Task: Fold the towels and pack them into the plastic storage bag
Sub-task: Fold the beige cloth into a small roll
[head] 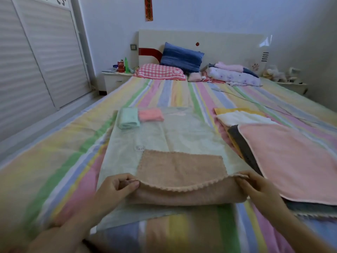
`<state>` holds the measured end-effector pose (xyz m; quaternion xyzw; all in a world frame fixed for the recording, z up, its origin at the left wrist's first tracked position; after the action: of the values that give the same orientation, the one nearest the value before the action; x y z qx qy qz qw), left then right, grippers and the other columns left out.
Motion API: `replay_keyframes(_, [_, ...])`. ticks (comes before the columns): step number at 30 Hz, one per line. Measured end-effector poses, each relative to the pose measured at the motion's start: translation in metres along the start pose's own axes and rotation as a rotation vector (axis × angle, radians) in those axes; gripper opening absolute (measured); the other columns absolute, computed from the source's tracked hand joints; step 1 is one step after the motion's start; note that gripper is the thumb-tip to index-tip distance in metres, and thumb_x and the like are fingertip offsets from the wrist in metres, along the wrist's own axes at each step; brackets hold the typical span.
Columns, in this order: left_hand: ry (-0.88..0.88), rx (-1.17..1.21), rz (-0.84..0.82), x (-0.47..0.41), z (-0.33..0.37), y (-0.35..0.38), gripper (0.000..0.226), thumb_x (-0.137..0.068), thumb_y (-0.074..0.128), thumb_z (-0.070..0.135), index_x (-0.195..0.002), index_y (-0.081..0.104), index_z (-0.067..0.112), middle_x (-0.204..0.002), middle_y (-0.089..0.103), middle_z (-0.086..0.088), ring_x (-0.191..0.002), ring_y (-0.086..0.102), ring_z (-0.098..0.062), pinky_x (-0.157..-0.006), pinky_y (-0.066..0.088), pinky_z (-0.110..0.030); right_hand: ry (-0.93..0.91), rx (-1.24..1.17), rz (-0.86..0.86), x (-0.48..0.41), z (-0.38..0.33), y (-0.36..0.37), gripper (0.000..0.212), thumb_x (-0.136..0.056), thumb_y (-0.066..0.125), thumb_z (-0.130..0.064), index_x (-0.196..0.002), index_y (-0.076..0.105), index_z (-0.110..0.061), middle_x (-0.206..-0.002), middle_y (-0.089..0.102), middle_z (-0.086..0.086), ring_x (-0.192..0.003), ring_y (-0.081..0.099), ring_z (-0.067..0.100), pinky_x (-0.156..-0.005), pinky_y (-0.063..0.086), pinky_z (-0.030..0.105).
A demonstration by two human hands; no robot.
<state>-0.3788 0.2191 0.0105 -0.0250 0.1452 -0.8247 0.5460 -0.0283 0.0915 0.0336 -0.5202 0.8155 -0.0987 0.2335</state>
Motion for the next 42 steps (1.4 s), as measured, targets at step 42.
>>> replay_keyframes(42, [0.142,-1.033,0.39,-0.136,-0.013,0.02,0.017,-0.082,0.066,0.018,-0.099,0.063,0.018,-0.11,0.059,-0.005,-0.097,0.058,-0.027,-0.069,0.049,-0.038,0.555,0.762,-0.244,-0.09,0.075,0.031,0.059,-0.084,0.052,-0.065,-0.054,0.054,-0.014,-0.051,0.057,0.0,-0.05,0.058,0.018,-0.05,0.039,0.024])
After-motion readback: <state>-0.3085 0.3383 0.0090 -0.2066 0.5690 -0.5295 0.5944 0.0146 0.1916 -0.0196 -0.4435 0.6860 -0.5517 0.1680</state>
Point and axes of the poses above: each hand's wrist, its own x-axis away from the middle knuckle, its own y-axis out of the palm, z = x × y, the point moved 6 cm from there along -x, towards the middle knuckle
